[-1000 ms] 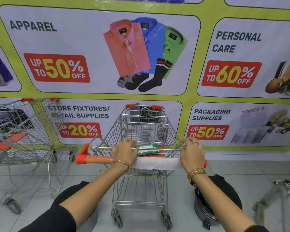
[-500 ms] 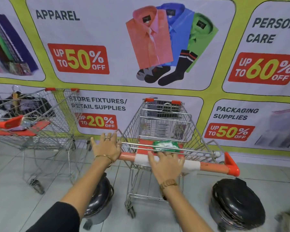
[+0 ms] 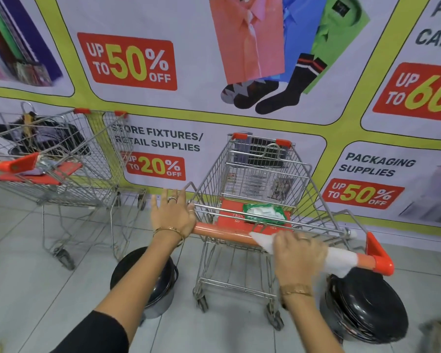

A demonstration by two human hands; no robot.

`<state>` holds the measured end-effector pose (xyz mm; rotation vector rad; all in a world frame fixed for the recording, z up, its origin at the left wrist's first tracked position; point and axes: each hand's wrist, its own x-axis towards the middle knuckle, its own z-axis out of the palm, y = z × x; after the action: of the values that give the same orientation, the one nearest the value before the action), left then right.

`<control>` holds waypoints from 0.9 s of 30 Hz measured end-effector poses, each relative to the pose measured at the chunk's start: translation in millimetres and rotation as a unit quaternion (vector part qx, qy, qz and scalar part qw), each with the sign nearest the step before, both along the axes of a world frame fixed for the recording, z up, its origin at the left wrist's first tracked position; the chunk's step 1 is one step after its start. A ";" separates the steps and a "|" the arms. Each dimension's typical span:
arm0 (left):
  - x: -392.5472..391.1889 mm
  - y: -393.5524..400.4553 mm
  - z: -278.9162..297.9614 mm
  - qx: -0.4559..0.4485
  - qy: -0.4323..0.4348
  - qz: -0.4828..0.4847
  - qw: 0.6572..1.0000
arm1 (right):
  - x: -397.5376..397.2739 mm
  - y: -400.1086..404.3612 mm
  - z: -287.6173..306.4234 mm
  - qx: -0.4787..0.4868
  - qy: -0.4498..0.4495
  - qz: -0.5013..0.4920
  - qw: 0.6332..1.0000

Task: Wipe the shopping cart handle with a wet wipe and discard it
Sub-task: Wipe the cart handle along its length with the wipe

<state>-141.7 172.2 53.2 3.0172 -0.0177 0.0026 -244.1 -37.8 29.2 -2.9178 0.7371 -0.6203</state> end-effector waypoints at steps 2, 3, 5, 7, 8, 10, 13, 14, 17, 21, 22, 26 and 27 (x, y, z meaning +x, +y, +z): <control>-0.6 -1.1 -1.2 -0.001 -0.002 0.001 1.000 | 14.5 44.2 3.5 -0.002 0.003 0.051 0.999; -0.7 -1.2 -1.6 -0.002 -0.003 0.000 1.000 | 20.7 65.4 5.4 0.015 0.008 0.072 0.997; -1.9 -1.4 -2.2 -0.005 -0.008 -0.002 1.000 | 29.7 93.1 5.7 0.023 0.009 0.096 0.995; -3.2 -0.4 -1.2 -0.002 -0.015 -0.005 1.000 | 30.2 87.8 0.0 -0.009 0.010 0.127 0.992; -3.8 0.8 -0.3 -0.002 -0.014 -0.006 1.000 | 24.8 73.5 -3.5 -0.032 0.019 0.140 0.989; -3.8 1.6 1.4 -0.002 -0.010 -0.007 1.000 | 9.6 30.8 -12.7 -0.064 0.018 0.121 0.990; -5.9 -1.8 2.1 0.003 -0.008 -0.002 1.000 | -12.7 -33.8 -21.4 -0.051 -0.008 0.044 0.998; -6.3 -3.4 1.9 0.005 -0.008 0.000 1.000 | -15.9 -45.4 -22.2 -0.037 -0.021 0.024 0.999; -8.4 -8.0 0.6 0.014 -0.004 0.005 1.000 | -7.3 -30.6 -19.3 0.011 -0.066 -0.013 0.998; -12.0 -11.7 1.8 0.026 0.001 0.002 1.000 | 20.1 51.9 -6.1 0.008 -0.034 0.061 0.998; -13.0 -11.8 2.0 0.028 0.002 -0.001 1.000 | 24.3 68.8 -2.3 0.012 -0.026 0.080 0.996; -13.9 -9.0 4.1 0.029 -0.005 -0.007 1.000 | 25.4 64.0 1.2 -0.002 -0.011 0.128 0.992; -13.7 -7.8 4.8 0.028 -0.006 -0.008 1.000 | 20.5 48.3 -2.2 -0.011 0.002 0.127 0.992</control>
<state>-155.5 164.4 58.0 3.0727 -0.0440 0.0197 -223.6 10.5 27.0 -2.9633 0.3510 -0.5970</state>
